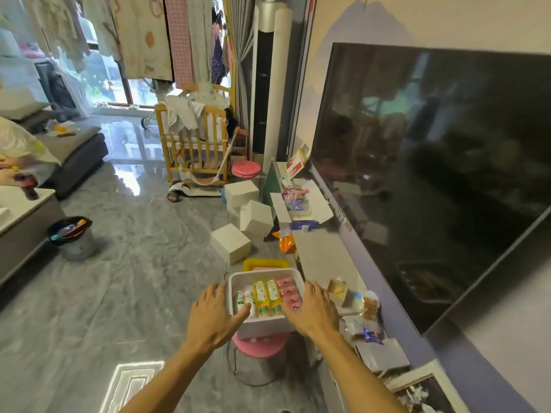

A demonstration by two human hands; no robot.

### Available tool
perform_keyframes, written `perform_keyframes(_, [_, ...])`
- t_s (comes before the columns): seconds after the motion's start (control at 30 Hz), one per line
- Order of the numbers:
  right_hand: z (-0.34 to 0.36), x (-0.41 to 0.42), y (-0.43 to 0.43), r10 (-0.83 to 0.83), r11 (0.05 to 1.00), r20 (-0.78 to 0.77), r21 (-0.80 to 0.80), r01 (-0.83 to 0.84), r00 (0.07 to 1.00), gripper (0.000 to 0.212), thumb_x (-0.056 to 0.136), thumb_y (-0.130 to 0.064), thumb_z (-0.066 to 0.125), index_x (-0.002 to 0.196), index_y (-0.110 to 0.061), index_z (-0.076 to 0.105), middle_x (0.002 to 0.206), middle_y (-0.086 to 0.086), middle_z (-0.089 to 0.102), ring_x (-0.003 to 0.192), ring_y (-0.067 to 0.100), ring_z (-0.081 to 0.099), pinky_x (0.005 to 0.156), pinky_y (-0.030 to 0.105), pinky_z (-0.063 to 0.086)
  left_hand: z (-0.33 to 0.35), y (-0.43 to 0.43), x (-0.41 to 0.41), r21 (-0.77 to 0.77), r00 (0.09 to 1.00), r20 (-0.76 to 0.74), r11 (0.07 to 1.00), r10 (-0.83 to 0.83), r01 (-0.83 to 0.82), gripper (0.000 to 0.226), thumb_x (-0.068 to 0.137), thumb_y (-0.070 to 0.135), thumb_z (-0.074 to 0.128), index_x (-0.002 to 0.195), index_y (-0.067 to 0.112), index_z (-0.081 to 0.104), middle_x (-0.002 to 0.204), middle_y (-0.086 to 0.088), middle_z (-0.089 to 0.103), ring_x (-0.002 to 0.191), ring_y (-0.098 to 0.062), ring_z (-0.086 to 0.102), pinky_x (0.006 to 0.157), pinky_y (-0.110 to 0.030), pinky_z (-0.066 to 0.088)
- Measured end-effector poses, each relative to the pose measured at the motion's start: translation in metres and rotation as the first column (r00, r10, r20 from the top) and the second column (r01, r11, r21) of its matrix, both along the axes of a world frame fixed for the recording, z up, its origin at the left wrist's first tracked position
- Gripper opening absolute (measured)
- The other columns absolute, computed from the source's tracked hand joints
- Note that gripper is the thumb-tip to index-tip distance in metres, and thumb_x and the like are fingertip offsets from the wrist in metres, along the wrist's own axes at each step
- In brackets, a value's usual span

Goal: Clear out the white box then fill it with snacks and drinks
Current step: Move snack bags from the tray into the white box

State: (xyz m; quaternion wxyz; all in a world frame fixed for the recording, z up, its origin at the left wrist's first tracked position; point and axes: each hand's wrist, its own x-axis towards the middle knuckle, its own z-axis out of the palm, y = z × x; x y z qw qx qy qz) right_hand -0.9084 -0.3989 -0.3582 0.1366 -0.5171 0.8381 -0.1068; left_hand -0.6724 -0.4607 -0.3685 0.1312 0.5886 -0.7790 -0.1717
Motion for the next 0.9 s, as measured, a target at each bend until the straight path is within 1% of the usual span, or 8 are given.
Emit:
perform_keyframes(0.13, [-0.051,-0.037,-0.073,0.022,0.998,0.028,0.065,-0.023,0.999,0.106,0.085,-0.082,0.050,0.162,-0.013,0.026,0.164,0.010,0.037,0.148,0.032,0.040,0.116,0.047,0.042,-0.035,-0.058,-0.046,0.060,0.999,0.036,0.998,-0.002,0.000,0.092,0.086,0.088,0.040,0.151,0.022,0.045,0.147,-0.002,0.053,0.128,-0.023,0.055,0.107,-0.041,0.046])
perform_keyframes(0.23, [-0.087,-0.067,-0.123,0.028,0.993,0.062,0.112,-0.034,0.998,0.104,0.085,-0.081,0.049,0.161,-0.013,0.028,0.163,0.010,0.039,0.144,0.032,0.044,0.114,0.046,0.043,-0.069,-0.102,-0.085,0.139,0.998,0.062,0.990,0.020,-0.028,0.092,0.082,0.091,0.037,0.147,0.026,0.048,0.141,0.002,0.055,0.121,-0.021,0.058,0.103,-0.042,0.050])
perform_keyframes(0.3, [-0.110,-0.086,-0.151,0.038,0.987,0.088,0.150,-0.051,0.995,0.099,0.087,-0.080,0.051,0.159,-0.016,0.031,0.161,0.010,0.042,0.142,0.032,0.047,0.112,0.046,0.045,-0.094,-0.129,-0.110,0.192,0.995,0.095,0.980,0.033,-0.051,0.091,0.082,0.091,0.036,0.147,0.028,0.048,0.144,0.002,0.055,0.123,-0.021,0.058,0.102,-0.044,0.051])
perform_keyframes(0.43, [-0.159,-0.114,-0.198,0.049,0.968,0.133,0.238,-0.080,0.990,0.101,0.089,-0.077,0.050,0.164,-0.017,0.020,0.165,0.011,0.037,0.147,0.033,0.042,0.115,0.049,0.044,-0.137,-0.172,-0.152,0.299,0.989,0.144,0.950,0.046,-0.088,0.097,0.082,0.092,0.037,0.153,0.028,0.043,0.152,-0.001,0.051,0.132,-0.026,0.055,0.106,-0.047,0.050])
perform_keyframes(0.53, [-0.204,-0.123,-0.227,0.056,0.951,0.148,0.294,-0.098,0.987,0.093,0.088,-0.075,0.049,0.159,-0.018,0.032,0.158,0.011,0.047,0.141,0.033,0.048,0.111,0.048,0.047,-0.180,-0.199,-0.171,0.372,0.983,0.177,0.921,0.056,-0.120,0.093,0.081,0.095,0.034,0.146,0.031,0.050,0.152,0.000,0.051,0.128,-0.026,0.058,0.104,-0.048,0.052])
perform_keyframes(0.67, [-0.282,-0.123,-0.256,0.022,0.915,0.180,0.392,-0.092,0.983,0.085,0.087,-0.072,0.048,0.152,-0.018,0.039,0.148,0.010,0.056,0.133,0.032,0.056,0.106,0.048,0.050,-0.243,-0.228,-0.185,0.477,0.976,0.212,0.866,0.052,-0.150,0.087,0.081,0.094,0.032,0.129,0.028,0.060,0.132,0.000,0.066,0.108,-0.021,0.065,0.091,-0.041,0.055])
perform_keyframes(0.8, [-0.357,-0.118,-0.278,-0.007,0.888,0.166,0.454,-0.070,0.986,0.080,0.095,-0.072,0.044,0.154,-0.018,0.039,0.146,0.010,0.058,0.132,0.030,0.057,0.111,0.048,0.046,-0.319,-0.248,-0.196,0.549,0.972,0.230,0.817,0.053,-0.175,0.095,0.076,0.096,0.029,0.135,0.027,0.057,0.126,0.001,0.069,0.105,-0.020,0.067,0.088,-0.039,0.055])
perform_keyframes(0.9, [-0.409,-0.115,-0.290,-0.004,0.871,0.110,0.488,-0.050,0.994,0.078,0.097,-0.073,0.041,0.152,-0.017,0.042,0.139,0.009,0.063,0.125,0.030,0.062,0.105,0.048,0.050,-0.380,-0.258,-0.205,0.599,0.968,0.238,0.773,0.079,-0.210,0.096,0.074,0.099,0.023,0.131,0.029,0.055,0.119,0.002,0.070,0.101,-0.020,0.068,0.083,-0.038,0.055])
